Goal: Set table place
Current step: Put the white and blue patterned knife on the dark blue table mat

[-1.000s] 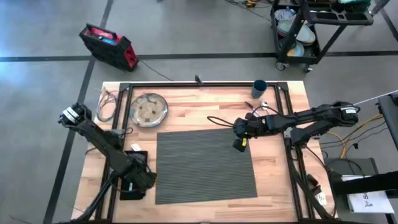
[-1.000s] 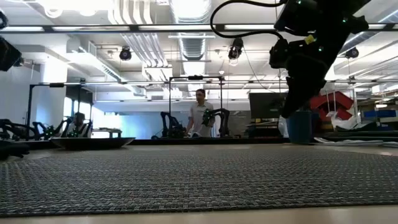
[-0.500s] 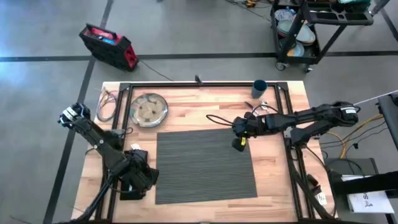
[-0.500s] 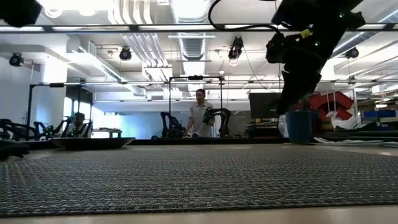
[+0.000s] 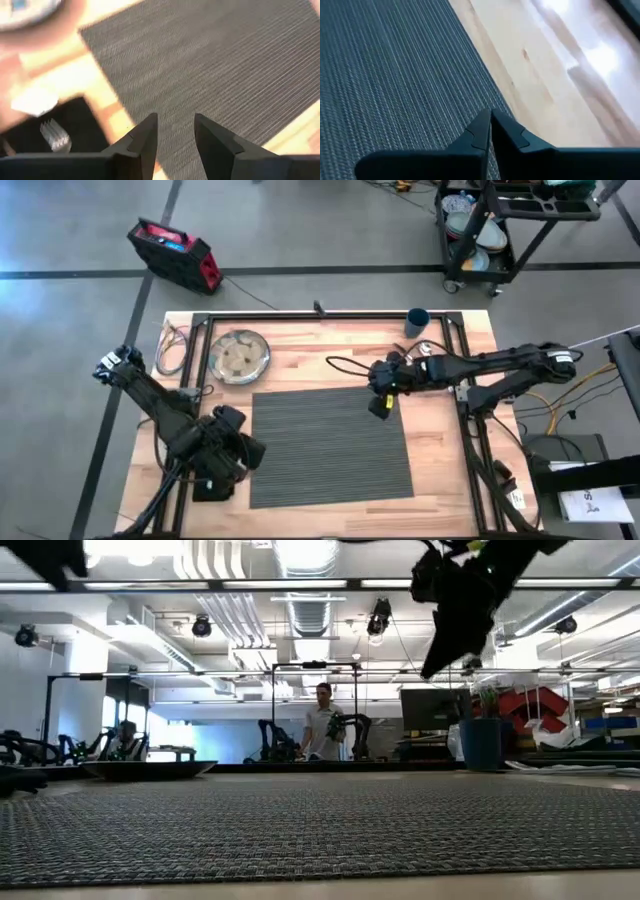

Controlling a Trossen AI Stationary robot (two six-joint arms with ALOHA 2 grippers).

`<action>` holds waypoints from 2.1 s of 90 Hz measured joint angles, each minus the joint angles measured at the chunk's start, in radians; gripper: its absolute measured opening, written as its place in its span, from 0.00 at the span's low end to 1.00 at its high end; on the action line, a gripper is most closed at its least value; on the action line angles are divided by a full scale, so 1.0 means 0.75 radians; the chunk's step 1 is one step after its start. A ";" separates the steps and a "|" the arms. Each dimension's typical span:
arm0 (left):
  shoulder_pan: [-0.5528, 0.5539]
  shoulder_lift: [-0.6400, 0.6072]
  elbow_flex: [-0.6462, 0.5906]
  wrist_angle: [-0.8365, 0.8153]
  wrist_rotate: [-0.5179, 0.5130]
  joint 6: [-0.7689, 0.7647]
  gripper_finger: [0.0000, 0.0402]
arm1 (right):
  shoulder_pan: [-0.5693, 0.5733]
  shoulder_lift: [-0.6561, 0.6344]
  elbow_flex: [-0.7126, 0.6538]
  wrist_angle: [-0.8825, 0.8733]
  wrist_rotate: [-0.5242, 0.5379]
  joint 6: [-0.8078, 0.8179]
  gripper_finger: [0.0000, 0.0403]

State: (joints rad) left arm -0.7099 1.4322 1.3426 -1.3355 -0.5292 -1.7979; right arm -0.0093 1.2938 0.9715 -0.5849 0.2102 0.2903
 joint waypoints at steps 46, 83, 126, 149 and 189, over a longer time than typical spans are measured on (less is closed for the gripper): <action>0.415 0.000 0.008 0.027 -0.258 0.395 0.17 | 0.000 0.000 0.360 -0.463 0.402 -0.110 0.00; 0.714 0.005 0.007 0.387 -0.370 0.923 0.15 | -0.015 -0.013 0.329 -0.637 0.473 0.018 0.00; 0.867 0.189 0.005 0.547 -0.092 1.164 0.15 | -0.253 -0.346 0.012 -0.353 0.157 0.151 0.00; 0.870 0.360 0.004 0.573 0.097 1.267 0.15 | -0.307 -0.355 -0.085 -0.345 0.057 0.173 0.00; 0.876 0.452 0.004 0.681 0.176 1.335 0.15 | -0.471 -0.336 -0.099 -0.191 0.138 0.140 0.00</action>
State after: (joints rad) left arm -0.0532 1.7714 1.3457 -0.8247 -0.3973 -0.7970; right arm -0.3627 1.0416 0.8970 -0.7284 0.3139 0.3950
